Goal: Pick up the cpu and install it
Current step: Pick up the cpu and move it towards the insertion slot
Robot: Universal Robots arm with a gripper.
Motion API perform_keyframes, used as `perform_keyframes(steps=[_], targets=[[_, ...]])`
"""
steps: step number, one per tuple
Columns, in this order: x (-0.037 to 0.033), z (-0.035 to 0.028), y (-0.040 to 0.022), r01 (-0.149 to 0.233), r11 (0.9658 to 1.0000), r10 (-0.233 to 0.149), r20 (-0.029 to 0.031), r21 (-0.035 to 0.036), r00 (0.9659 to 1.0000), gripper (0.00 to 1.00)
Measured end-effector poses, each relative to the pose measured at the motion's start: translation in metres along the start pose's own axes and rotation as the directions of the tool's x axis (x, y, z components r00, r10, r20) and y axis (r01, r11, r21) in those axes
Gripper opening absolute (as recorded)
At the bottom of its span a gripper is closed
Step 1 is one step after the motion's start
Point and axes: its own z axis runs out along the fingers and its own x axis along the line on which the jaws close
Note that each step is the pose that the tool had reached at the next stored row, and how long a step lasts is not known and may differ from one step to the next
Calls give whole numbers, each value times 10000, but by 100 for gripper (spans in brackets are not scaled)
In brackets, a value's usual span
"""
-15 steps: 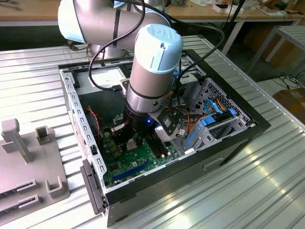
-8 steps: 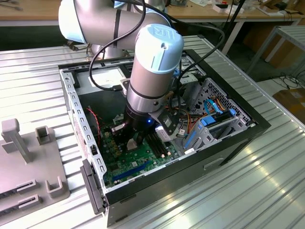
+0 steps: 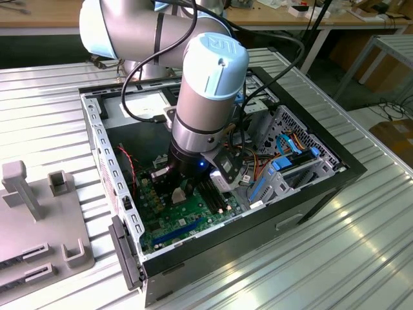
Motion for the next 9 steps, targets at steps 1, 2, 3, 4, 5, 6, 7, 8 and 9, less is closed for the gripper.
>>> perform_keyframes(steps=[1,2,3,4,5,6,7,8,9], targets=[[0,0,0,-6,10000,6,0,-1,10000,55],[-1,0,0,-6,10000,6,0,0,10000,55],[-2,1,0,-6,10000,6,0,-1,10000,55],[-2,1,0,-6,10000,6,1,-1,10000,55],[-2,1,0,-6,10000,6,1,0,10000,55],[-2,1,0,-6,10000,6,1,-1,10000,55],[-2,-1,1,-4,10000,4,1,-1,10000,55],[-2,-9,1,3,10000,-3,3,-4,10000,55],[-2,-19,2,12,10000,-12,6,-11,10000,55]])
